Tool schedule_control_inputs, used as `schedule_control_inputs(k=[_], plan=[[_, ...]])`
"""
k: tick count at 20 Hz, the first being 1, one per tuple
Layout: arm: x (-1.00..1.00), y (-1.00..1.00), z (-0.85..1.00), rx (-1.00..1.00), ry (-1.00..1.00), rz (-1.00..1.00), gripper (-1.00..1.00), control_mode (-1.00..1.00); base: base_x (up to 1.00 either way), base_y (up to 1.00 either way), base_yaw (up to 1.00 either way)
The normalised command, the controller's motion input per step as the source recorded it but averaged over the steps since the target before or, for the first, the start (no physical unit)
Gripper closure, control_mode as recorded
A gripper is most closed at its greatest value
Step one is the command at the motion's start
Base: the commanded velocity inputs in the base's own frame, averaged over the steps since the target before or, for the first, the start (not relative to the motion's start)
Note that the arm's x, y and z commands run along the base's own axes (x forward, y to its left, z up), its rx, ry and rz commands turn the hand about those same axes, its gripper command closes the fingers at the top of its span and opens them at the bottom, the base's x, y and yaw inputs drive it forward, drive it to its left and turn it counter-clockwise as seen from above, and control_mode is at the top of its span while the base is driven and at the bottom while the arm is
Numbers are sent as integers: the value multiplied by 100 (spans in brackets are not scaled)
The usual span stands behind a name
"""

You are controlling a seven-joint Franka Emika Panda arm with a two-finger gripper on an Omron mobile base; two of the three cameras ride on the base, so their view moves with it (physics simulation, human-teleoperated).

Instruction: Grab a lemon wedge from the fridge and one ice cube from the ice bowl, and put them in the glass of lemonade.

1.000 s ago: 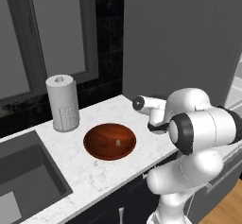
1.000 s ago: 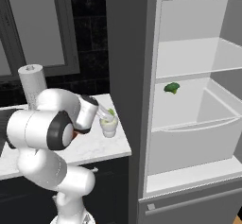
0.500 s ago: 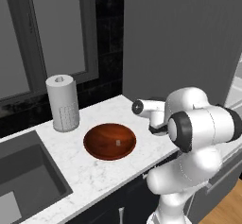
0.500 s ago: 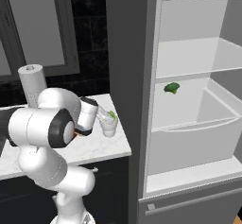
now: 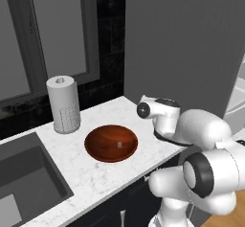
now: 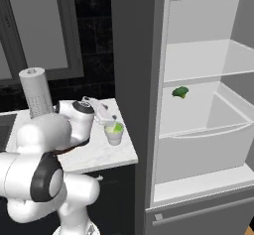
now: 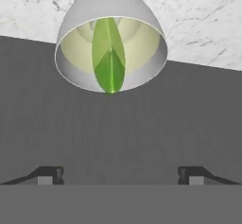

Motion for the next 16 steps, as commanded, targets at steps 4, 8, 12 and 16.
schedule_control_inputs(k=[4, 8, 12, 16], plan=[[-34, 40, 94, -1, -16, 0, -100, -100, 0, 0, 0], [-33, 58, 66, 0, -7, 3, -100, -100, 0, 0, 0], [-23, 96, 28, 0, 0, 2, -100, -100, 0, 0, 0], [-37, 99, 15, 0, 0, 6, -100, -100, 0, 0, 0]])
